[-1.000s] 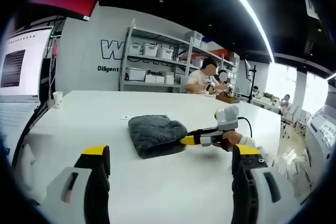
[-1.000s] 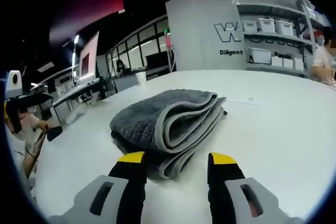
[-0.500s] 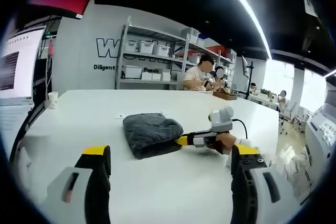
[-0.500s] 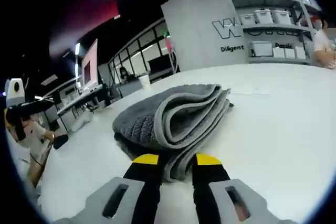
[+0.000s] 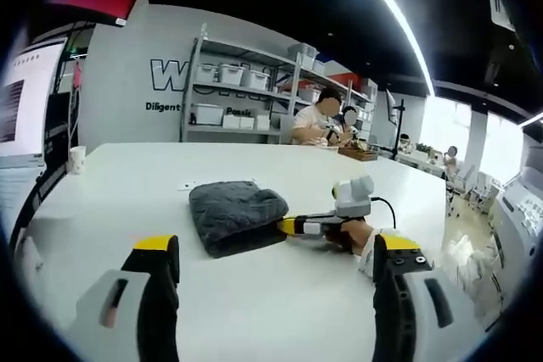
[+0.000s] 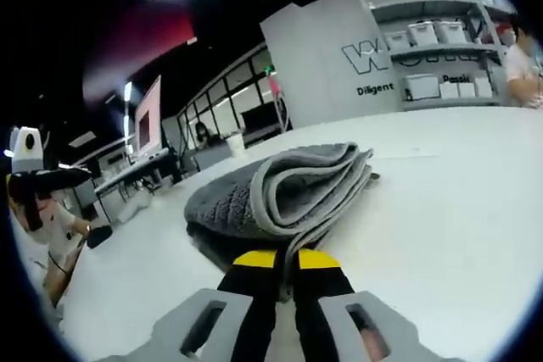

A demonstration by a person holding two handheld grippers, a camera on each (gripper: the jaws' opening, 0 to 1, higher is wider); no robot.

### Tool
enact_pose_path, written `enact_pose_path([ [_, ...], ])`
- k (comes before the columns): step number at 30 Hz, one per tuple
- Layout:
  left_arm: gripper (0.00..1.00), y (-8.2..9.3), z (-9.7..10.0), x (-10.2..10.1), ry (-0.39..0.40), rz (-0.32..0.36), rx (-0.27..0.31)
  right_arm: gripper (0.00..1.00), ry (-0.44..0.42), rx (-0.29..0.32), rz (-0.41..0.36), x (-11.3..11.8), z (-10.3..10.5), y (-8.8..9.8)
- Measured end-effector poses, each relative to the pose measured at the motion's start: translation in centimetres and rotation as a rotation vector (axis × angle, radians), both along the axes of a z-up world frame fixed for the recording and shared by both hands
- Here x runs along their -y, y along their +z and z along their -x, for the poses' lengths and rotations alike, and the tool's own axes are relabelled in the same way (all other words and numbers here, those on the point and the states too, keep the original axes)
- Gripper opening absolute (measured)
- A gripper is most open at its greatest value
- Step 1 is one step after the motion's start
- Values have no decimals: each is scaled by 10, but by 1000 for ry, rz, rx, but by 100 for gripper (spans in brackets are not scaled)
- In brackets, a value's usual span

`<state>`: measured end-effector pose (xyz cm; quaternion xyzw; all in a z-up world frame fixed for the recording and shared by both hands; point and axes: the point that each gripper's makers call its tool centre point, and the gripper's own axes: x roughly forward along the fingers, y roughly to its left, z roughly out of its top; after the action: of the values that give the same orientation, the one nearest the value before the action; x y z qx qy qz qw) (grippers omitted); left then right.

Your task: Open the folded towel by lifting each exposed corner and separating the folded layers until the towel lies flat within the target outline without major curled edges

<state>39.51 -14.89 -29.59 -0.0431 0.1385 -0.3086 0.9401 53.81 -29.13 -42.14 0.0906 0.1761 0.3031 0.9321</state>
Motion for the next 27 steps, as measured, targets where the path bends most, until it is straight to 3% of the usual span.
enact_pose_path([
  [13, 93, -3, 0, 10, -25, -5, -6, 0, -82, 3, 14, 8, -10, -1],
  [27, 92, -8, 2, 14, -40, -25, -23, 0, -112, 15, 45, 11, -10, -1],
])
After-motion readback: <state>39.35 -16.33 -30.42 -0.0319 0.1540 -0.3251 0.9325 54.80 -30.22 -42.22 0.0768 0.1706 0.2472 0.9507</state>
